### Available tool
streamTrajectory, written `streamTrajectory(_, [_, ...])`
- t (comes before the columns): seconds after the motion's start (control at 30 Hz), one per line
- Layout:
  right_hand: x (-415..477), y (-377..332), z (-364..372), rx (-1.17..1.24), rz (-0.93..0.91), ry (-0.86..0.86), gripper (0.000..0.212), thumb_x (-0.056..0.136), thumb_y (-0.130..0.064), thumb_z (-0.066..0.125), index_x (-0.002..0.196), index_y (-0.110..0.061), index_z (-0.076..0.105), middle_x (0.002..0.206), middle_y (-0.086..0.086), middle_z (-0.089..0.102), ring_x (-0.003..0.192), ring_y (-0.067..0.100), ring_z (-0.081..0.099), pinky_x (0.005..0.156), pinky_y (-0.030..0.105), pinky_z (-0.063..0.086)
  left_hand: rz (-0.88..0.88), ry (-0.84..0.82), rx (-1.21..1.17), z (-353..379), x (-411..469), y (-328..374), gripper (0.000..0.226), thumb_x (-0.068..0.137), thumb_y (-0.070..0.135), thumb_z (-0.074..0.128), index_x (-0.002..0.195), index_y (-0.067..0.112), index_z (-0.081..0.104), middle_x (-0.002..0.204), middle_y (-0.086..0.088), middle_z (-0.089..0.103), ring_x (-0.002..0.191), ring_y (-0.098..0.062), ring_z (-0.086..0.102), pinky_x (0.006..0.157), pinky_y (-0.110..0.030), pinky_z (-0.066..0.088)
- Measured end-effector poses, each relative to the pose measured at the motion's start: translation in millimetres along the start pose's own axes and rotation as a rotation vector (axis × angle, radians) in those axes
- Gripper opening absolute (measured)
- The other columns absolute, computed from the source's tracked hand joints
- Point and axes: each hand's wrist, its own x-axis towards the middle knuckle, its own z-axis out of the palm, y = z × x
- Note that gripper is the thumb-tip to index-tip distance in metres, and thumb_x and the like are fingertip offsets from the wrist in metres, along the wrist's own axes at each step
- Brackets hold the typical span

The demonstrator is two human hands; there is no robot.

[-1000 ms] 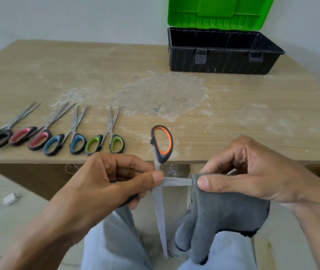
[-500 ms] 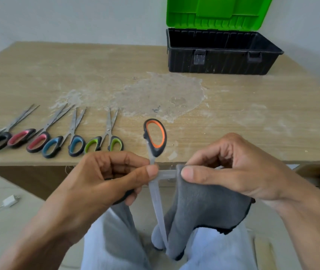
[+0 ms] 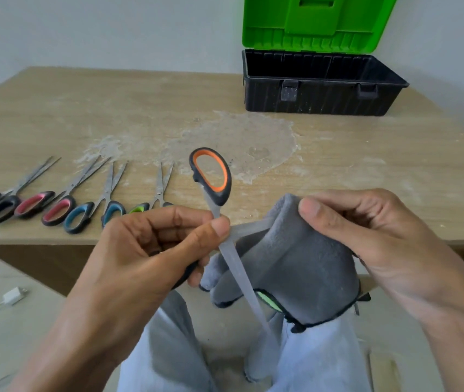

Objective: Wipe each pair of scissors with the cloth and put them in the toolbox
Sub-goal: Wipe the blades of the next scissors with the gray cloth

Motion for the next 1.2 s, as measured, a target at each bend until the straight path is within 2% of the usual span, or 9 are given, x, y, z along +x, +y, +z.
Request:
streamTrajectory(0.13, [-2, -1, 5, -0.028, -0.025, -0.040, 0.032, 0.080, -0.024, 0.077, 0.111, -0.022, 0.083, 0.106, 0.002, 0.083, 0.103, 0.016, 0.078, 0.085, 0.021, 0.060, 0.034, 0.022, 0.020, 1, 0, 1, 0.021, 0.064, 0.026, 0.078, 0.073, 0.007, 0.078, 0.052, -0.009, 0.059, 0.044, -0.016, 0.046, 0.043, -0.014, 0.040])
streamTrajectory(0.3, [-1, 9, 8, -0.317, -0.157, 0.236, 0.035, 0.067, -0.039, 0.094, 0.097, -0.032, 0.076, 0.088, -0.001, 0.079, 0.082, 0.017, 0.075, 0.071, 0.044, 0.066, 0.131, -0.008, 0.184, -3, -3, 3, 0.026, 0.066, 0.039, 0.089, 0.076, 0.016, 0.079, 0.053, -0.004, 0.062, 0.044, -0.014, 0.050, 0.046, -0.014, 0.042])
streamTrajectory(0.4, [-2, 13, 8, -0.473, -0.349, 0.288, 0.016, 0.072, -0.038, 0.085, 0.085, -0.036, 0.077, 0.087, -0.011, 0.079, 0.077, 0.010, 0.075, 0.060, 0.029, 0.061, 0.152, 0.034, 0.236, -4, -4, 6, 0.016, 0.066, 0.037, 0.083, 0.070, 0.021, 0.078, 0.051, -0.003, 0.063, 0.041, -0.012, 0.051, 0.043, -0.011, 0.040])
streamTrajectory(0.53, [-4, 14, 6, -0.532, -0.453, 0.258, 0.011, 0.084, -0.026, 0.078, 0.094, -0.030, 0.079, 0.094, -0.019, 0.080, 0.082, -0.001, 0.076, 0.066, 0.012, 0.057, 0.178, 0.036, 0.282, -4, -5, 7, 0.018, 0.062, 0.036, 0.088, 0.071, 0.025, 0.078, 0.053, -0.003, 0.066, 0.041, -0.010, 0.054, 0.045, -0.014, 0.044])
streamTrajectory(0.63, [-4, 16, 7, -0.484, -0.434, 0.278, 0.013, 0.088, -0.025, 0.073, 0.097, -0.032, 0.077, 0.097, -0.022, 0.080, 0.086, -0.003, 0.076, 0.073, 0.008, 0.056, 0.179, 0.052, 0.268, -3, -4, 7, 0.012, 0.065, 0.035, 0.080, 0.069, 0.024, 0.078, 0.052, -0.003, 0.065, 0.041, -0.009, 0.053, 0.043, -0.012, 0.042])
streamTrajectory(0.8, [-4, 17, 1, -0.288, -0.339, 0.306, 0.020, 0.089, -0.032, 0.069, 0.099, -0.042, 0.083, 0.092, -0.014, 0.082, 0.087, 0.008, 0.078, 0.078, 0.020, 0.063, 0.179, 0.122, 0.155, -13, -1, 3, 0.016, 0.064, 0.031, 0.077, 0.069, 0.016, 0.078, 0.045, -0.002, 0.056, 0.037, -0.011, 0.044, 0.039, -0.009, 0.034])
streamTrajectory(0.93, [-3, 13, -3, -0.160, -0.292, 0.258, 0.020, 0.083, -0.037, 0.069, 0.091, -0.050, 0.083, 0.090, -0.010, 0.083, 0.089, 0.005, 0.077, 0.083, 0.021, 0.062, 0.179, 0.238, 0.014, -23, 5, 2, 0.024, 0.063, 0.033, 0.076, 0.075, 0.012, 0.077, 0.050, -0.001, 0.056, 0.039, -0.011, 0.043, 0.042, -0.012, 0.036])
streamTrajectory(1.07, [-5, 9, -5, -0.119, -0.255, 0.195, 0.017, 0.082, -0.049, 0.073, 0.094, -0.043, 0.084, 0.092, -0.001, 0.082, 0.088, 0.003, 0.075, 0.083, 0.015, 0.059, 0.245, 0.364, -0.114, -16, 10, 4, 0.015, 0.074, 0.029, 0.074, 0.072, 0.015, 0.074, 0.053, 0.002, 0.058, 0.042, -0.008, 0.045, 0.045, -0.014, 0.039])
streamTrajectory(1.2, [-6, 7, -3, -0.117, -0.222, 0.161, 0.032, 0.081, -0.062, 0.075, 0.095, -0.035, 0.084, 0.091, 0.008, 0.079, 0.083, 0.009, 0.073, 0.078, 0.019, 0.057, 0.308, 0.381, -0.119, 3, 10, 2, 0.010, 0.078, 0.024, 0.075, 0.074, 0.015, 0.077, 0.054, -0.001, 0.061, 0.044, -0.012, 0.048, 0.044, -0.014, 0.038])
